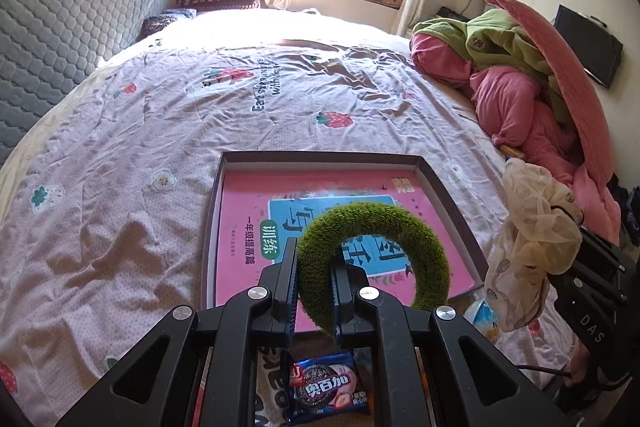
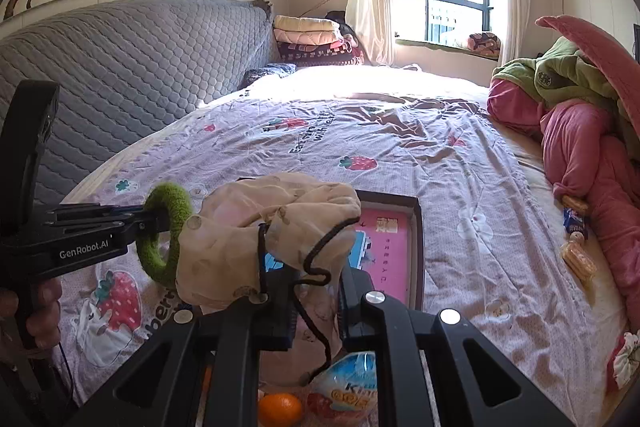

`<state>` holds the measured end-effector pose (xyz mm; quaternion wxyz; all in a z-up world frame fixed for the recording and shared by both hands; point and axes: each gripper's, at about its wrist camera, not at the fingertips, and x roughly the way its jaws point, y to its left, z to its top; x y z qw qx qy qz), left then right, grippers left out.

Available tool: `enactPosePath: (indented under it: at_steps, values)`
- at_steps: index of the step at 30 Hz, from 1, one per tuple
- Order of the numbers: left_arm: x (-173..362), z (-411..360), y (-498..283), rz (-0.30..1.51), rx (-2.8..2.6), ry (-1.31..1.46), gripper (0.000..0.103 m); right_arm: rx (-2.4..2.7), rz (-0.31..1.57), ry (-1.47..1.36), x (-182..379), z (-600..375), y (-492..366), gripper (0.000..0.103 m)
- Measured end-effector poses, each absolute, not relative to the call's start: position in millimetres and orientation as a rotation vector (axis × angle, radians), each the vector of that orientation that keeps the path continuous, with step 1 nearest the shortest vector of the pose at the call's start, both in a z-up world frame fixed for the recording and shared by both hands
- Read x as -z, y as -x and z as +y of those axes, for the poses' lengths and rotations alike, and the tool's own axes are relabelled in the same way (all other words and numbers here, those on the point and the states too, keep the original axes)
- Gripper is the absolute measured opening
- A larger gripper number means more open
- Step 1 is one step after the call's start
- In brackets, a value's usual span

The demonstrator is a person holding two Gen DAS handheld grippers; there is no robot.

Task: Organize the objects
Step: 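Carry the ring and bag into the pink tray and open both tools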

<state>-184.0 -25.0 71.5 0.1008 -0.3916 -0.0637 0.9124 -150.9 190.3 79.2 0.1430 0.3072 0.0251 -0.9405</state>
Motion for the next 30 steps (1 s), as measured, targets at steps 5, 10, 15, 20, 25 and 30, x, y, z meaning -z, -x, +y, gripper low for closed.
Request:
enactPosePath:
  at_steps: [5, 10, 15, 20, 25, 30]
  values:
    - [-48.2, -29.0, 200.4, -0.202, -2.699, 1.205, 0.013, 2.717, 0.107, -0.903, -73.5, 187.7, 180.4, 0.016]
    - [-28.3, -31.9, 214.0, -0.187, -2.717, 1.245, 0.013, 2.687, 0.067, -0.994, -46.8, 192.3, 201.2, 0.016]
    - [-10.4, -33.3, 226.8, -0.197, -2.721, 1.288, 0.013, 2.648, 0.077, -1.137, -11.2, 196.1, 215.9, 0.016]
    - [1.9, -30.2, 233.3, -0.179, -2.721, 1.310, 0.013, 2.634, 0.034, -1.177, -3.9, 200.4, 223.0, 0.016]
    - [8.8, -27.2, 236.1, -0.169, -2.713, 1.328, 0.013, 2.628, 0.017, -1.233, -0.7, 204.3, 234.7, 0.027]
    - [12.1, -24.1, 237.1, -0.160, -2.703, 1.328, 0.014, 2.607, -0.009, -1.314, 7.5, 211.2, 247.5, 0.043]
